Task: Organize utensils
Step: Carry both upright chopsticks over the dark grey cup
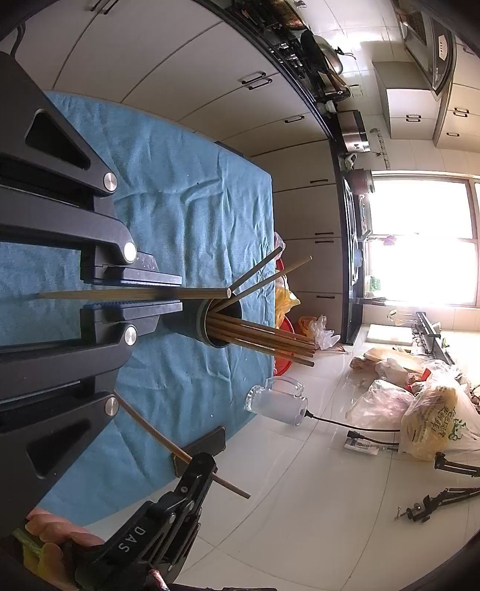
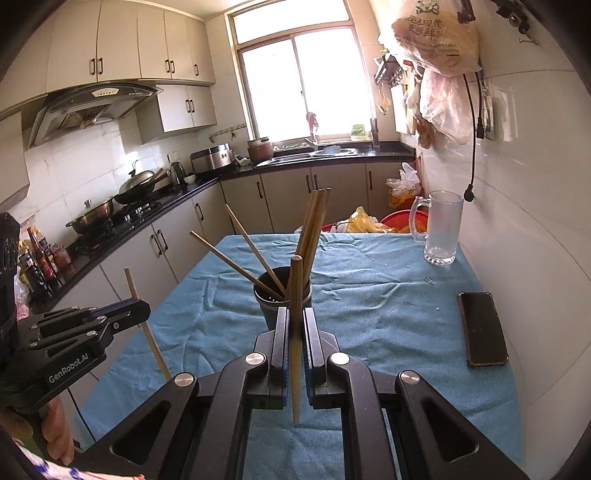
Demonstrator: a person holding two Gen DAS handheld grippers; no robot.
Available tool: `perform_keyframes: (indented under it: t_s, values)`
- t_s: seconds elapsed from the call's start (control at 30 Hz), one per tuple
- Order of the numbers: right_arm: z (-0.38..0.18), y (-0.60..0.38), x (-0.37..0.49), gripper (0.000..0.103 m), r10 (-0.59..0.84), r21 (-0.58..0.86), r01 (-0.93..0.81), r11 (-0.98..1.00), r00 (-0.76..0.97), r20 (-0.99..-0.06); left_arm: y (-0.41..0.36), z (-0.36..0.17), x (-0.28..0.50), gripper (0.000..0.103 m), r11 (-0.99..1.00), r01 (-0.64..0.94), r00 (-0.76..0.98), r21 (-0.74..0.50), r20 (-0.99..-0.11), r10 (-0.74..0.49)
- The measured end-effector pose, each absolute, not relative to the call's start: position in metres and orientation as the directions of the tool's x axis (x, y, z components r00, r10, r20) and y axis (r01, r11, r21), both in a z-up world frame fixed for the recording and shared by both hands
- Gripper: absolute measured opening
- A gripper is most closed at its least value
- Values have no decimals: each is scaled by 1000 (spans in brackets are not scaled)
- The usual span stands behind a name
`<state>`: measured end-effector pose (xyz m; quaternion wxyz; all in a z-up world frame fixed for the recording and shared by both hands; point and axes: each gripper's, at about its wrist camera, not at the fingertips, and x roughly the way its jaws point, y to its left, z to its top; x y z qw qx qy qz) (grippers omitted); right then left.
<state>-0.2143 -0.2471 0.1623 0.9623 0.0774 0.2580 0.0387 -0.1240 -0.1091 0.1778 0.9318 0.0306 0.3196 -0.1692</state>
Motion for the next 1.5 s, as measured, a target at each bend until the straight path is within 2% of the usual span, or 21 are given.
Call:
perform_keyframes:
  t_s: [1.27,1.5]
  values:
    - [199,-250,-191,7,166,178,-95,979,882,-442,-127,224,-117,6,903,430,758,6,-546,-357]
    - [213,-252,-181,7,170,174,-105,979,890,-422,-126,240,-114,6,888,460,739,-26,-542,-399]
